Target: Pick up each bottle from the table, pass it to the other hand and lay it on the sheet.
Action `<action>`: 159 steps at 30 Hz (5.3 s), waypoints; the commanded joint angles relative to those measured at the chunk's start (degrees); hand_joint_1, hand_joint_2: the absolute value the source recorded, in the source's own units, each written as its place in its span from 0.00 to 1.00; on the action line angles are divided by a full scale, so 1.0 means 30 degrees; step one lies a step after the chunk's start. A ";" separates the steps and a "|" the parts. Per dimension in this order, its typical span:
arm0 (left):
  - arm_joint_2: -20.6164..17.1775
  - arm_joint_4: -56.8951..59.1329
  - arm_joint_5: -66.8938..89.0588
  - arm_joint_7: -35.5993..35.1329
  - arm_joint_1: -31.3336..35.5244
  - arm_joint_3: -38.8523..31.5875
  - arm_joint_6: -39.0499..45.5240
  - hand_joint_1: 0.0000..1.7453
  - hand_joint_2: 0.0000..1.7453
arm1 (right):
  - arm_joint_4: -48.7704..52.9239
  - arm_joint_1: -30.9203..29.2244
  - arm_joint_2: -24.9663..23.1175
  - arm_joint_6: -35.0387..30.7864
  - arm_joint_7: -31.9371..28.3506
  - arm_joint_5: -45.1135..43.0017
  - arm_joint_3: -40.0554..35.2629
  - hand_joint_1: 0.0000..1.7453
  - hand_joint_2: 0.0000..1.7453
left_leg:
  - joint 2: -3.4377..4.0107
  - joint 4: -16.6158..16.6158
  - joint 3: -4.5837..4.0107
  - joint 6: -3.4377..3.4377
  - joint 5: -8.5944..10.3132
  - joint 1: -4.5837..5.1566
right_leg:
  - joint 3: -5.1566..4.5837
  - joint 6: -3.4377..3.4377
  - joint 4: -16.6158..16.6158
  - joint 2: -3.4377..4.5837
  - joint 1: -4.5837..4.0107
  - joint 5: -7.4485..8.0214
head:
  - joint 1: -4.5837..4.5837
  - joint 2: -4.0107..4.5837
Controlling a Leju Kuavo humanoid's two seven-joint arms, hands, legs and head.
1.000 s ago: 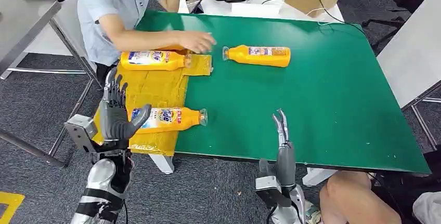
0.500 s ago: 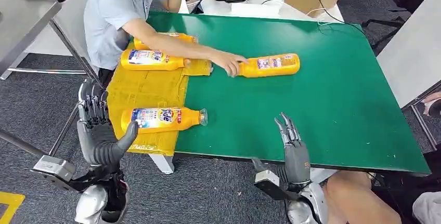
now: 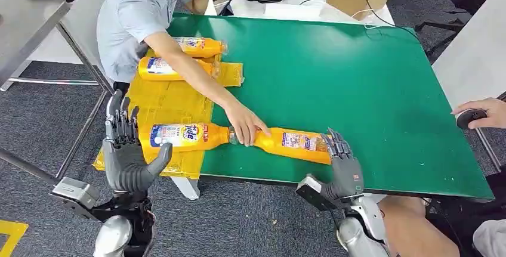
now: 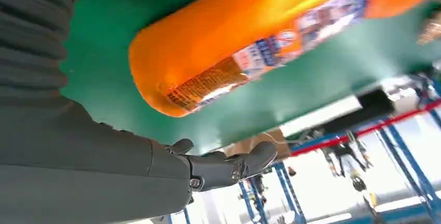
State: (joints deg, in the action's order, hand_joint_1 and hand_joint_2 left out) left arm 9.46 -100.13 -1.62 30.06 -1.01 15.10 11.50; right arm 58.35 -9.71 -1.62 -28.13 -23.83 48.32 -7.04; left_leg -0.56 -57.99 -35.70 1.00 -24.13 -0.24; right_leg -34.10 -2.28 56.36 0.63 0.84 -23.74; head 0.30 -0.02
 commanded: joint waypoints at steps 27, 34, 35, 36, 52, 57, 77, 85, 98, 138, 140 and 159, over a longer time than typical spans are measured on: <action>-0.0223 0.4666 -0.0821 -0.1688 0.3031 0.0963 0.0667 0.00 1.00 | -1.3089 -0.7551 0.0517 0.3585 0.2119 0.1630 -0.0304 1.00 1.00 | -0.0008 0.0025 0.0148 -0.0015 0.0001 -0.0013 | 0.0152 0.0029 -0.0034 -0.0044 -0.0023 -0.0011 | -0.0007 0.0000; -0.0178 0.5143 -0.0822 -0.1620 0.3327 0.0877 0.0765 0.00 1.00 | -1.2417 -0.7103 0.0296 0.4861 -0.0478 -0.0510 0.0924 1.00 1.00 | -0.0008 0.0021 0.0163 -0.0016 0.0003 -0.0017 | 0.0158 0.0024 -0.0033 -0.0038 -0.0033 -0.0004 | -0.0007 0.0000; -0.0161 0.5264 -0.0860 -0.1638 0.3376 0.0816 0.0789 0.00 1.00 | -1.2239 -0.7022 0.0212 0.4919 -0.0761 -0.0846 0.1139 1.00 1.00 | 0.0001 0.0018 0.0160 -0.0012 0.0003 -0.0010 | 0.0146 0.0020 -0.0026 -0.0026 -0.0027 -0.0002 | -0.0007 0.0000; -0.0103 0.5308 -0.0955 -0.1649 0.3343 0.0681 0.0880 0.00 1.00 | -1.1840 -0.6861 -0.0030 0.5209 -0.1514 -0.1910 0.1836 1.00 1.00 | -0.0005 0.0037 0.0199 -0.0021 0.0000 -0.0013 | 0.0189 0.0036 -0.0042 -0.0045 -0.0033 -0.0011 | -0.0007 0.0000; 0.0493 0.4645 -0.3913 -0.2607 0.0332 -0.0923 -0.1548 0.00 1.00 | -0.0259 -0.1696 -0.3252 0.5840 -0.3383 -1.1312 0.4574 1.00 1.00 | 0.0048 0.0022 0.0126 -0.0020 -0.0019 0.0000 | 0.0111 0.0028 -0.0005 0.0028 -0.0009 -0.0016 | 0.0001 0.0000; 0.0283 0.4297 -0.1941 -0.2522 -0.1029 0.1621 -0.3906 0.00 1.00 | 0.3414 0.0174 -0.3901 0.5963 -0.3150 -1.2817 0.2149 1.00 1.00 | 0.0029 0.0008 0.0105 -0.0019 -0.0048 -0.0005 | 0.0099 0.0031 0.0004 0.0012 -0.0016 -0.0051 | -0.0007 0.0000; 0.0619 0.4438 -0.1326 -0.2173 0.0601 0.3358 -0.4338 0.00 1.00 | -0.1222 -0.0934 -0.3962 0.5789 -0.4432 -0.8044 -0.6614 1.00 1.00 | 0.0031 0.0010 0.0033 -0.0016 -0.0014 -0.0016 | 0.0029 0.0028 -0.0005 0.0019 -0.0021 -0.0017 | -0.0007 0.0000; 0.0423 0.4534 -0.1685 -0.2049 0.1327 0.4170 -0.4606 0.00 1.00 | -0.1876 -0.1605 -0.3938 0.5568 -0.5018 -0.7922 -0.7659 1.00 1.00 | 0.0010 0.0021 0.0092 -0.0023 -0.0024 -0.0019 | 0.0095 0.0042 -0.0020 -0.0019 -0.0028 -0.0035 | -0.0007 0.0000; 0.0398 0.5085 -0.1907 -0.1990 0.1755 0.4359 -0.4709 1.00 1.00 | -0.1680 -0.1889 -0.4220 0.6371 -0.4720 -0.8490 -0.8337 1.00 1.00 | 0.0002 0.0018 0.0034 -0.0014 -0.0004 -0.0009 | 0.0033 0.0025 -0.0007 -0.0012 -0.0014 -0.0020 | -0.0007 0.0000; -0.1828 0.9611 1.5282 -0.7157 0.5505 -0.0174 0.1672 1.00 1.00 | 0.3472 0.3760 -0.2346 0.2574 -0.4508 -0.7488 -0.3928 0.00 0.00 | -0.0055 0.0028 0.0052 -0.0020 0.0003 -0.0009 | 0.0060 0.0038 -0.0015 -0.0079 -0.0015 -0.0035 | -0.0014 0.0000; -0.1570 1.2124 1.6496 -0.7811 0.6876 0.0215 0.1281 1.00 1.00 | 0.3242 0.3525 -0.2488 0.2848 -0.4533 -0.7467 -0.4114 0.00 0.00 | -0.0091 0.0032 0.0069 -0.0024 0.0014 -0.0012 | 0.0090 0.0043 -0.0021 -0.0119 -0.0018 -0.0036 | -0.0007 0.0000; -0.0745 2.7427 2.3345 -1.2627 1.5641 0.2772 0.0147 1.00 1.00 | 0.1825 0.2184 -0.3048 0.4117 -0.4420 -0.7891 -0.5069 0.00 0.00 | 0.0025 0.0008 0.0072 -0.0018 0.0005 -0.0022 | 0.0070 0.0032 0.0003 0.0000 -0.0027 -0.0008 | -0.0007 0.0000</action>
State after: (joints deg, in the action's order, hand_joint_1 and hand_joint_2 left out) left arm 7.72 -36.16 62.78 -2.39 36.76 18.36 12.76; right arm 68.43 -0.03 -11.10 -16.50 -37.24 25.27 -21.46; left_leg -0.55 -57.99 -35.73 1.00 -24.06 -0.27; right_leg -34.14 -2.27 56.41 0.65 0.81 -23.72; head 0.28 -0.02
